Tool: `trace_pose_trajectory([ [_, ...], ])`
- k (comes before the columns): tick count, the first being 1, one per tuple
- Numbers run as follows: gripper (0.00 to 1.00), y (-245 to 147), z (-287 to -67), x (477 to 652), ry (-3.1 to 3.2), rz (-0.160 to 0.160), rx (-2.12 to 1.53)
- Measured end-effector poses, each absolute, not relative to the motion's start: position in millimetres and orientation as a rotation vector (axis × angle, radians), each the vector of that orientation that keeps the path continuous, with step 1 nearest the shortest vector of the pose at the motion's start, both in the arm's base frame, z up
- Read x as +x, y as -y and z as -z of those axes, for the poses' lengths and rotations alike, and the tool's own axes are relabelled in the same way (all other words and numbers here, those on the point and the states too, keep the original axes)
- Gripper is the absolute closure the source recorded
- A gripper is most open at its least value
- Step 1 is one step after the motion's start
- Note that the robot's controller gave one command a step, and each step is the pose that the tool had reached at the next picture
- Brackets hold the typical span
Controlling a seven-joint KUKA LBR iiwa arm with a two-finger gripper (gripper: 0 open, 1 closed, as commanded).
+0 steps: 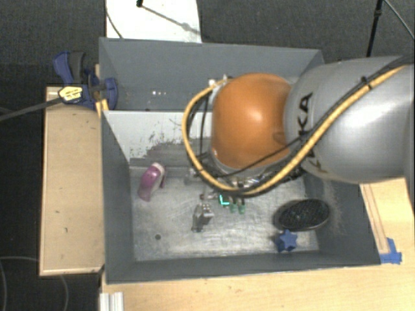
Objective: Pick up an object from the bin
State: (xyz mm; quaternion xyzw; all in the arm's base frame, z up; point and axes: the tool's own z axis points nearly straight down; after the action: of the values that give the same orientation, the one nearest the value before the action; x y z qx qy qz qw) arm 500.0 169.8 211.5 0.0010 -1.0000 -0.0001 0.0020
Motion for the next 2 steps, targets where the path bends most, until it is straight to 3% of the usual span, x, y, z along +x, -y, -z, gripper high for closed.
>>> trace_pose_trajectory([
  [1, 0.00, -118, -145, 483.6, 3.116, -0.002, 0.369],
  [2, 0.00, 42, -92, 510.6, 3.104, -0.005, 0.487],
])
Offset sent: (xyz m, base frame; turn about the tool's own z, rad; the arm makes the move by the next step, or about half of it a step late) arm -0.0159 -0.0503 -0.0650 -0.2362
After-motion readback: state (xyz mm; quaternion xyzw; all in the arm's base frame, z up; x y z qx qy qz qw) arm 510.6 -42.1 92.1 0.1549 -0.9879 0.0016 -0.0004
